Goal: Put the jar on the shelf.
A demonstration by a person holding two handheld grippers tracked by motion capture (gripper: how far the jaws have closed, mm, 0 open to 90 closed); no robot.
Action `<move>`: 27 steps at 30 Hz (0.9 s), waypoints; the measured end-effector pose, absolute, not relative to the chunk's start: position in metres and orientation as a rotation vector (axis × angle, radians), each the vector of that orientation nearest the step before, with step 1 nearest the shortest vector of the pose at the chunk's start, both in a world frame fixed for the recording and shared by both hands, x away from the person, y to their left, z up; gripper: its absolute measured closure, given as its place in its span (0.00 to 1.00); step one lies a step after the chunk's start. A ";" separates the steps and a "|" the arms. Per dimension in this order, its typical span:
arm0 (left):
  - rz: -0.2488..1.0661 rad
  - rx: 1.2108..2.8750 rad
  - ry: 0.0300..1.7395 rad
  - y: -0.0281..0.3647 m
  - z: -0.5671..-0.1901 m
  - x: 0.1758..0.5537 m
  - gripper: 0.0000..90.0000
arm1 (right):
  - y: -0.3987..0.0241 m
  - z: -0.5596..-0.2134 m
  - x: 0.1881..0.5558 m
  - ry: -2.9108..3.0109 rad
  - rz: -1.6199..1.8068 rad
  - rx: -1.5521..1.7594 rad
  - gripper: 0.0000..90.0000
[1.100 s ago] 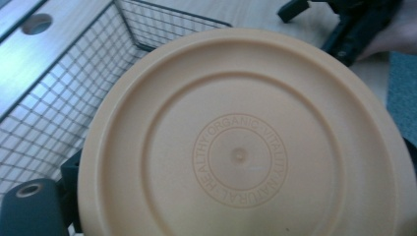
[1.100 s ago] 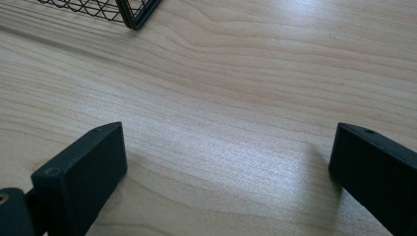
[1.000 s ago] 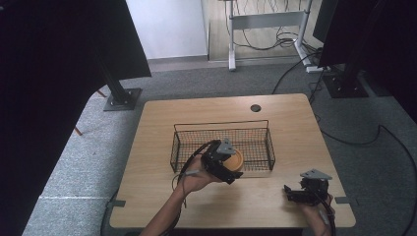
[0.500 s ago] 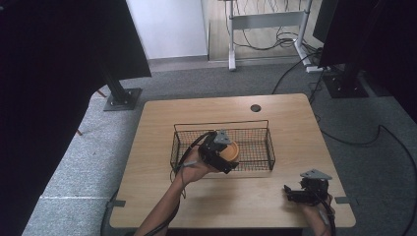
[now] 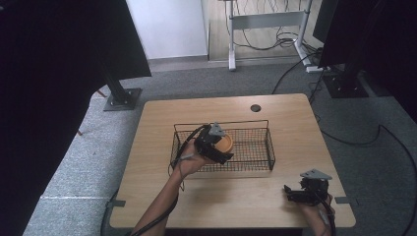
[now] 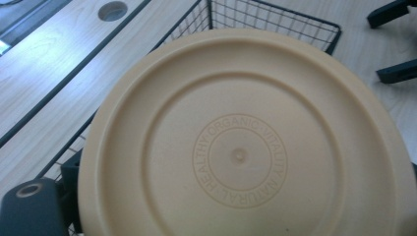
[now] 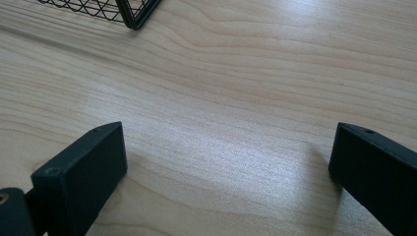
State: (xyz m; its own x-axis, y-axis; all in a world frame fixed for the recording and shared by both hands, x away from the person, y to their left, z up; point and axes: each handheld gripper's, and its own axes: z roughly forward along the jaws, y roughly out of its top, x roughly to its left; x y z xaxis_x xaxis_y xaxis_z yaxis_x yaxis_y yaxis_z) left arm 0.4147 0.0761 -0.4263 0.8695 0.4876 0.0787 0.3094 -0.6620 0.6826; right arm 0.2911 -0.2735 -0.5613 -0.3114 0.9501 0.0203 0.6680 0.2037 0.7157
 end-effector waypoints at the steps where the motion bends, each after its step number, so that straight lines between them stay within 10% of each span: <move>1: 0.337 2.343 0.576 0.077 -0.427 0.417 0.11 | -0.273 -0.561 0.291 2.057 0.885 1.504 0.00; 27: 0.339 2.347 0.476 0.090 -0.460 0.452 0.11 | -0.273 -0.561 0.291 2.057 0.885 1.504 0.01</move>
